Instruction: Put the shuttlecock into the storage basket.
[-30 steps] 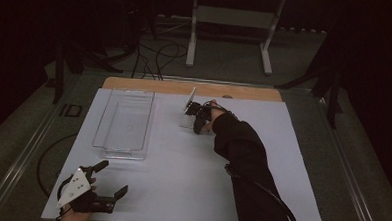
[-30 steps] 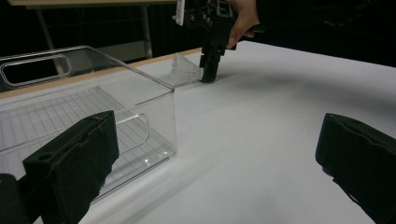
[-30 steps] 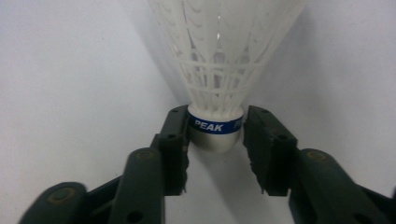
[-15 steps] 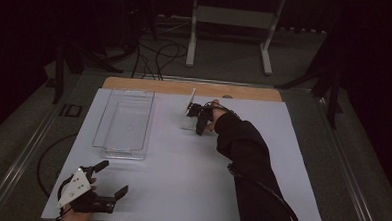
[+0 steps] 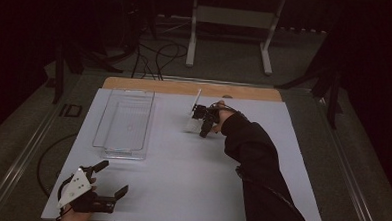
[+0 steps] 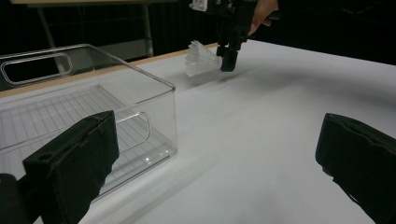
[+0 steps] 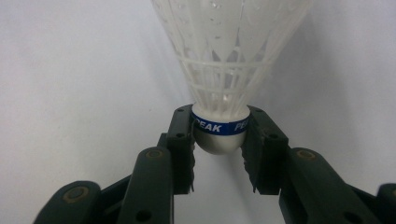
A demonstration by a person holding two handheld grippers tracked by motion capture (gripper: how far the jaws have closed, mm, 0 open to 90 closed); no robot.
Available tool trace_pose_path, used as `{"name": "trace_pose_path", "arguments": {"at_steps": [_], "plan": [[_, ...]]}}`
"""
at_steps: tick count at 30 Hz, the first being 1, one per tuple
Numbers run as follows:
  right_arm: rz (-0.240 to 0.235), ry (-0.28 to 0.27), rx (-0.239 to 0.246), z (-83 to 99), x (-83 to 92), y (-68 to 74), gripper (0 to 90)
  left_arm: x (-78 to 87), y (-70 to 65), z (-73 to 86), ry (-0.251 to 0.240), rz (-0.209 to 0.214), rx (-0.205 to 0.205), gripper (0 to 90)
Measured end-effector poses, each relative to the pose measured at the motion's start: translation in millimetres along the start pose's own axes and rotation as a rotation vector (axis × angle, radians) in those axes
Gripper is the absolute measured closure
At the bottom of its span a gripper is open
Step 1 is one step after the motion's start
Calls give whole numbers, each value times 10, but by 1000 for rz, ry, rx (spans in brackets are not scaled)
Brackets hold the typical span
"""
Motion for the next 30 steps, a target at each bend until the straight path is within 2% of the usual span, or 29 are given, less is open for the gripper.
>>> {"name": "trace_pose_path", "arguments": {"at_steps": [11, 18, 24, 26, 27, 30], "plan": [[-4, -16, 27, 126, 48, 137, 660, -6, -2, 2, 7, -3, -5, 2], [-4, -28, 48, 251, 73, 213, 661, -14, -10, 0, 10, -3, -6, 2], [-13, -36, 48, 380, 109, 291, 661, -18, -9, 0, 11, -6, -4, 2], [-1, -34, 53, 426, 107, 307, 660, -24, -17, -2, 11, -6, -4, 2], [-12, -35, 55, 446, 105, 329, 660, -26, -21, -4, 11, -6, -7, 2], [-5, -33, 73, 505, 96, 378, 660, -32, -26, -2, 16, -5, -9, 2]]}}
Point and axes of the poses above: each handheld gripper's, and its own axes: x roughly backward along the jaws, z roughly out of its underside, y roughly to its left, the point moved 6 cm from there along -x, roughly forward along the jaws, and after that the axes turned 9 degrees about y, right-handed, at the moved point
